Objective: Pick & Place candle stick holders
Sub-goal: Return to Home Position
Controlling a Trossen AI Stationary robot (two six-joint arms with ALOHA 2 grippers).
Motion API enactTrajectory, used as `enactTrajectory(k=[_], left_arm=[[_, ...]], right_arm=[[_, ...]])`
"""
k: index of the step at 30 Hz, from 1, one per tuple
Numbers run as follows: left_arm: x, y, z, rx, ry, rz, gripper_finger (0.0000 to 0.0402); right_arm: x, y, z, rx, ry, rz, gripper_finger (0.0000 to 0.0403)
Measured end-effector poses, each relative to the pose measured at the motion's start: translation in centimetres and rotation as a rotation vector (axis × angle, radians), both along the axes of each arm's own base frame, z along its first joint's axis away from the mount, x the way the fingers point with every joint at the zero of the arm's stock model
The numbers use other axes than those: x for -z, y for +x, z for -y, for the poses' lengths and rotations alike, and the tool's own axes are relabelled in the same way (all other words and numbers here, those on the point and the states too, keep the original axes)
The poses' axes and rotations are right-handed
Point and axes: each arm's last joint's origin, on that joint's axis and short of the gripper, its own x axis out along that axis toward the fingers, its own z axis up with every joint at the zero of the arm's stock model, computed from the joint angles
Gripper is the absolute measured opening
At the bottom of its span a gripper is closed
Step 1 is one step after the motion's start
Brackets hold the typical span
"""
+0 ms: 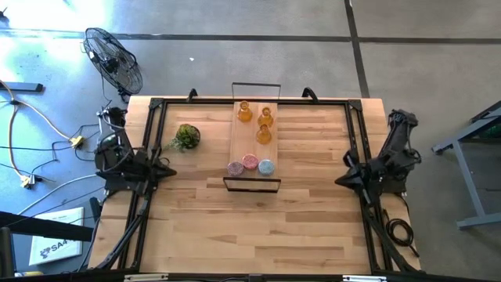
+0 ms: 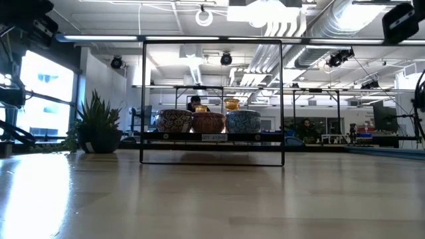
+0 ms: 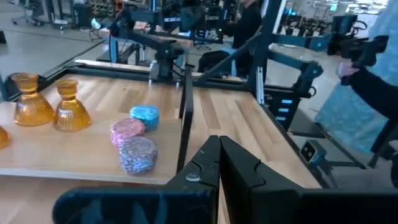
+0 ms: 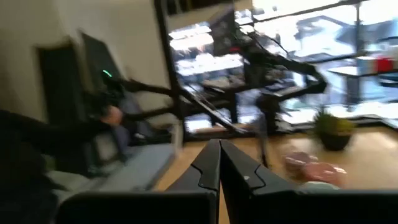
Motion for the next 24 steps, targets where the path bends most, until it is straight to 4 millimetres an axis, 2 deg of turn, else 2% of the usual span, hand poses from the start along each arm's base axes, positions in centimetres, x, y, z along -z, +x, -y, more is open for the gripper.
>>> enactTrajectory(k=[3,7,14,17,24], left_arm=[[1.3,0.4,0.7,0.008,0.008,0.004,0.0001],[3.0,0.9,1.6,0.015,-0.002,0.006,0.0001],[6.6,1.7,3.1,0.023,-0.019,0.023,0.0001],[6.9,2.0,3.5,0.017,-0.053,0.073,0.0001],[7.1,2.5,3.3,0.004,0.03,0.139,0.0001]], right_arm=[[1.4,-0.2,0.2,-0.062,0.035,0.051,0.0],[3.0,0.1,0.0,-0.055,0.016,0.041,0.0],[4.7,0.7,-0.2,-0.075,0.007,0.032,0.0],[5.0,1.0,-0.1,-0.081,0.011,0.008,0.0],[4.9,1.9,0.8,-0.055,-0.05,0.037,0.0]])
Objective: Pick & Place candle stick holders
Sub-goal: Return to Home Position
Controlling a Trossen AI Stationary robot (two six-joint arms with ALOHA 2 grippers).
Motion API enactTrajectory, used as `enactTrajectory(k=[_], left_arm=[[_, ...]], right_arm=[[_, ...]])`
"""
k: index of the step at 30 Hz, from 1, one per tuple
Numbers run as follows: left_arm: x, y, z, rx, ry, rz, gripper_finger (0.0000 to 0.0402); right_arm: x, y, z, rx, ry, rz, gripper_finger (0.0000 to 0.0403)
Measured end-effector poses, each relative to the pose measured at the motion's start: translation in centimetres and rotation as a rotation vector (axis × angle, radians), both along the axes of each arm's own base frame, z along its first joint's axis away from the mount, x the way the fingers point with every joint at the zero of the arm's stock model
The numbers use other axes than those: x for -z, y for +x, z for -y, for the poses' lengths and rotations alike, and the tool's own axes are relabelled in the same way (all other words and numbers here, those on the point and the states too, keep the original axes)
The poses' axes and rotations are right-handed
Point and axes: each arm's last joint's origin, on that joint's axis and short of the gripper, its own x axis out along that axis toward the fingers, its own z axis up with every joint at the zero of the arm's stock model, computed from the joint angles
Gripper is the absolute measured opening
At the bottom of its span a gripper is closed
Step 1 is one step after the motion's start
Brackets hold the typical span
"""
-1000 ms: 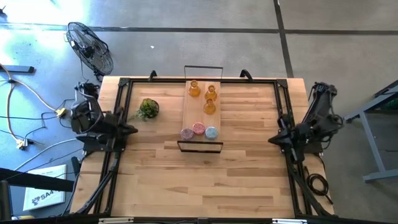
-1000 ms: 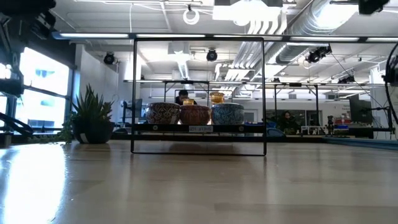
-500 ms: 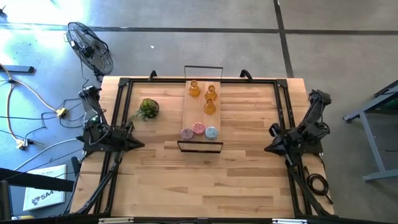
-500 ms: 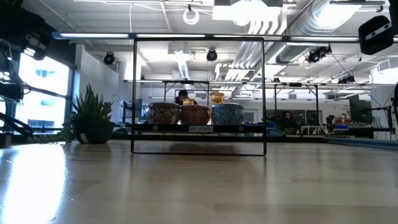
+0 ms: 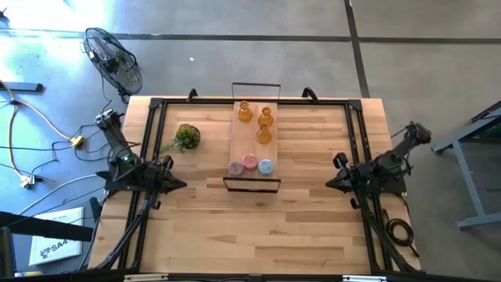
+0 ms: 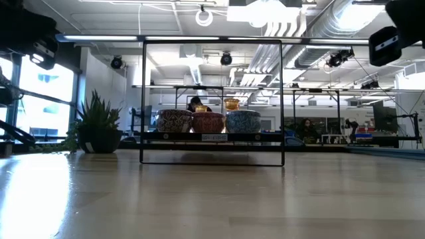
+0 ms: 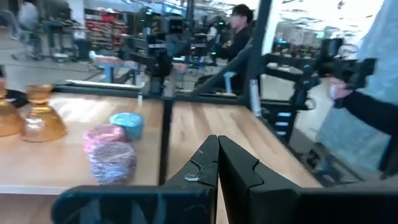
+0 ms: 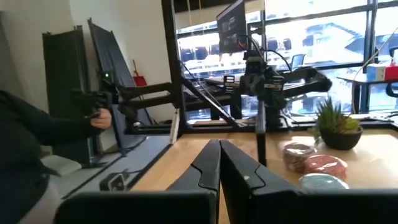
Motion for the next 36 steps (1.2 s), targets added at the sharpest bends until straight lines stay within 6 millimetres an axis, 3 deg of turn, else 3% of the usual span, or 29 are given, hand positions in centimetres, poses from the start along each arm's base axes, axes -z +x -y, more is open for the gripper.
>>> enactTrajectory(k=[16,31,36], left_arm=[[0.0,2.4,-2.8,-0.03,0.016,0.02,0.0001],[0.1,3.0,-5.2,-0.091,0.015,0.019,0.0001],[0.6,3.1,-5.9,-0.143,0.007,-0.038,0.0001]], right_arm=[[0.3,1.3,2.5,0.053,-0.046,-0.007,0.0],[0.5,1.6,3.9,0.104,-0.09,-0.021,0.0],[0.8,1.7,4.6,0.31,-0.044,-0.067,0.0]])
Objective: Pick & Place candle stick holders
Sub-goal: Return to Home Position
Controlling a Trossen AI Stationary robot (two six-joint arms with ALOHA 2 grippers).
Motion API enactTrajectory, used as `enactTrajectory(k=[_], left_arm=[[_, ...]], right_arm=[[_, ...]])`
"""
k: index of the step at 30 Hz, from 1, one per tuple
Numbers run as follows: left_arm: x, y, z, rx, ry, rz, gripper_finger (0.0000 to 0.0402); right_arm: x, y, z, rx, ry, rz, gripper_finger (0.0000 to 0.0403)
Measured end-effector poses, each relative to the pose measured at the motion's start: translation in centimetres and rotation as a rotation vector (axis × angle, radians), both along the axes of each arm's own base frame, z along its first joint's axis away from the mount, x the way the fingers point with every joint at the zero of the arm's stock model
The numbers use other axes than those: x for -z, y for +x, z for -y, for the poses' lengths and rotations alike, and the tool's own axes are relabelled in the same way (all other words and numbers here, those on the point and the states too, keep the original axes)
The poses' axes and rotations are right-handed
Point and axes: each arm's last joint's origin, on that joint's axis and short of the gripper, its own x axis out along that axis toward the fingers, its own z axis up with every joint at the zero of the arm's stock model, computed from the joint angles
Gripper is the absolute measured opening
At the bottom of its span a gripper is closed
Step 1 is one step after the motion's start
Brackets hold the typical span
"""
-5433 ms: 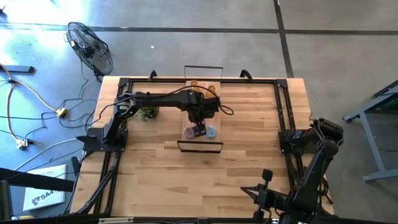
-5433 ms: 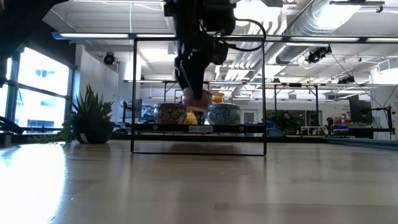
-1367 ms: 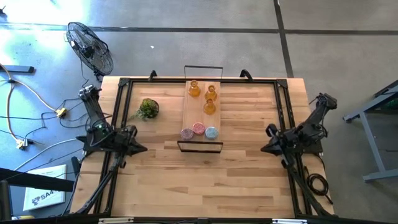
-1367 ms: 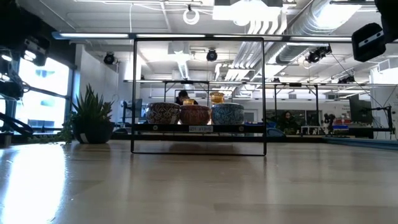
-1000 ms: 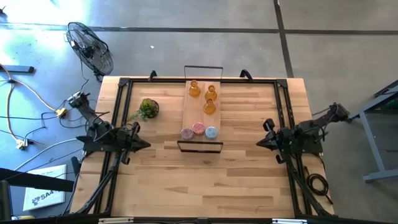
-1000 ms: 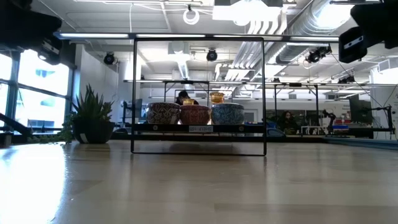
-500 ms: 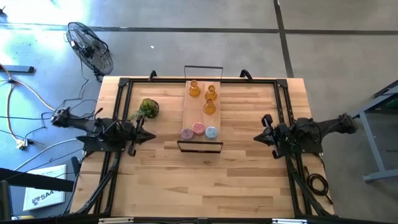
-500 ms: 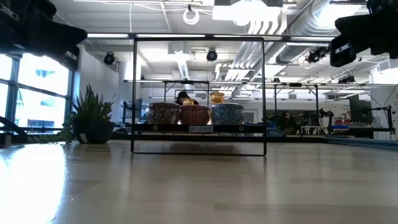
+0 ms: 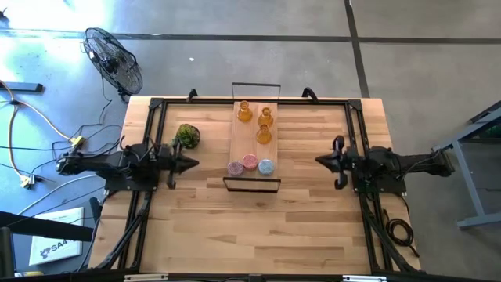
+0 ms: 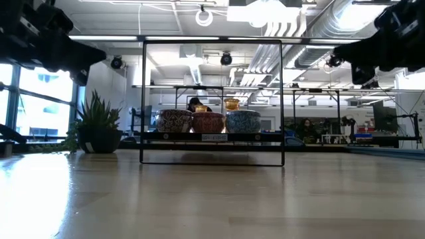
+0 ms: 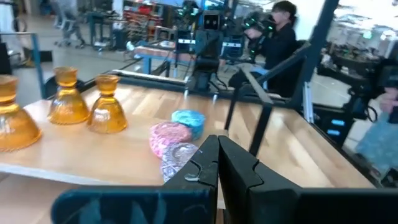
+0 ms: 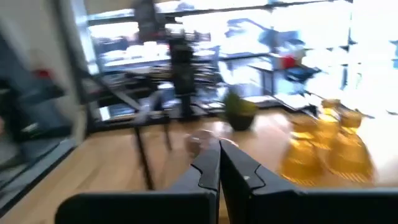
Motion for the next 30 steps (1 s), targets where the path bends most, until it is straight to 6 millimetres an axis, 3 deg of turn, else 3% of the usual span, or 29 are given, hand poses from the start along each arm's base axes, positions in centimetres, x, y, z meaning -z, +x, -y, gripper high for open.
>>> enactTrajectory(k=[6,30], left_arm=[[0.08,0.08,-0.46,-0.039,-0.048,-0.009,0.0001],[0.08,0.07,-0.41,-0.03,-0.041,-0.008,0.0001]], right_arm=[[0.39,0.03,0.27,0.083,0.157,-0.024,0.0001],[0.35,0.04,0.27,0.086,0.15,-0.021,0.0001]])
